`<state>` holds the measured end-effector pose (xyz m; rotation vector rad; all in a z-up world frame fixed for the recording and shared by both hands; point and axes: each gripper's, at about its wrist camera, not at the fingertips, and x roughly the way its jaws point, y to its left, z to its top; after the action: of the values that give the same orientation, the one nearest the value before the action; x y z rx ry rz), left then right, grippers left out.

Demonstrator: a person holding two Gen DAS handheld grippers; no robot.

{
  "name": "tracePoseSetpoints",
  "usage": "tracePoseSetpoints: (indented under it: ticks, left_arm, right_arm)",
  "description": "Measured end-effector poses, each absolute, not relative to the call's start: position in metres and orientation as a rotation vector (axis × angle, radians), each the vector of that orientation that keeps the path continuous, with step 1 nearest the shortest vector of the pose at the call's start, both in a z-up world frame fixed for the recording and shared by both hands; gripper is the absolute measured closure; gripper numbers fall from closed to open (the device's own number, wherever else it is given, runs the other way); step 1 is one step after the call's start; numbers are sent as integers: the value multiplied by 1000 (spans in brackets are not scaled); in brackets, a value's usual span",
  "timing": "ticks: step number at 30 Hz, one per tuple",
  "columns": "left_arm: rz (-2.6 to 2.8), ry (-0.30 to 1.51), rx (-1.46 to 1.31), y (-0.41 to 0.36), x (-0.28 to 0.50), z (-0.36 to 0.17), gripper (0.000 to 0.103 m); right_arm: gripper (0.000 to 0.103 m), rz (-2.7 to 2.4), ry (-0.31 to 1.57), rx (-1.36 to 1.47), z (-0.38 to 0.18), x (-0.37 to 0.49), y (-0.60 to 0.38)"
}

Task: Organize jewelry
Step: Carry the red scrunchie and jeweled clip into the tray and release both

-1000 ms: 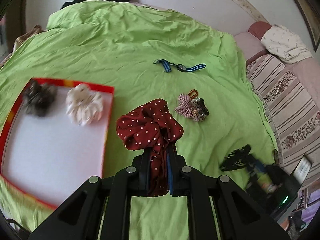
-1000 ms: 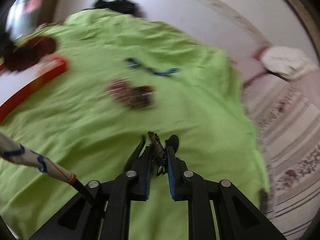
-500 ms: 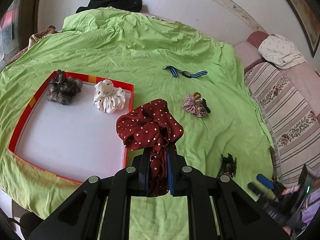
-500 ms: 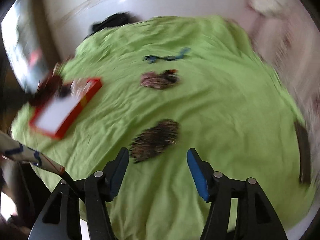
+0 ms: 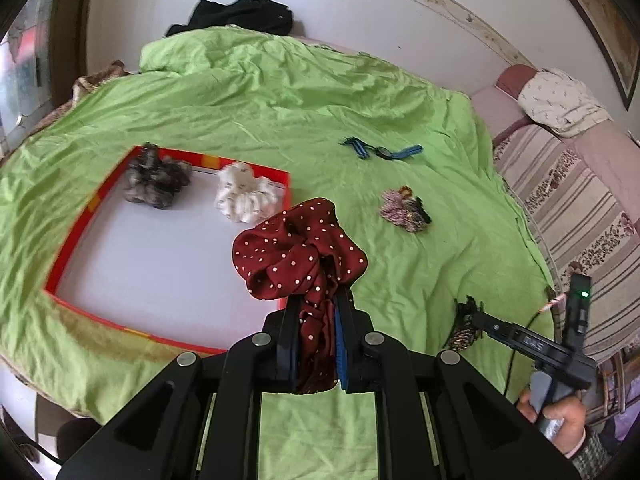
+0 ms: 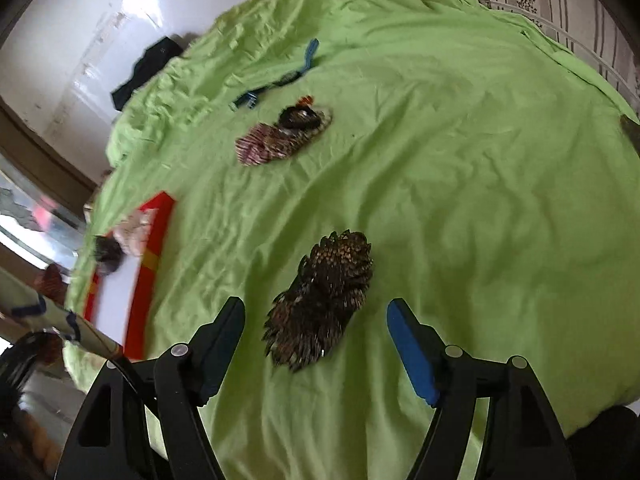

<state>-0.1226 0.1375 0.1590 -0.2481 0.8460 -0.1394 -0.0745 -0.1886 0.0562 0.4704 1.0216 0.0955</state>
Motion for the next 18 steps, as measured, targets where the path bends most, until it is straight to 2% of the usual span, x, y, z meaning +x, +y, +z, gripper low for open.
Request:
tracePoseSetpoints:
  ticks: [2, 3, 4, 5, 6, 12, 18]
  left_arm:
    - [-115, 840, -249, 149, -125, 161, 89]
    - [-99, 839, -251, 157, -126, 160, 89]
    - [-89, 839, -254, 162, -127, 160, 89]
    - [-77, 839, -256, 167, -126, 159, 89]
    - [-64, 839, -259, 174, -127, 158, 89]
    - [-26, 855, -266, 210, -120, 150, 89]
    - [42, 919, -232, 251, -86, 133, 89]
  right_arm:
    - [25, 80, 1043, 476, 48, -67, -186]
    - [31, 82, 1051, 485, 45, -64, -187]
    - [38, 87, 1059, 494, 42, -62, -187]
    - [53, 91, 1070, 497, 40, -61, -188]
    - [60, 92, 1085, 495, 37, -61, -188]
    - [62, 129, 1001, 453, 71, -72, -184]
    - [62, 272, 963, 380, 114, -51, -133]
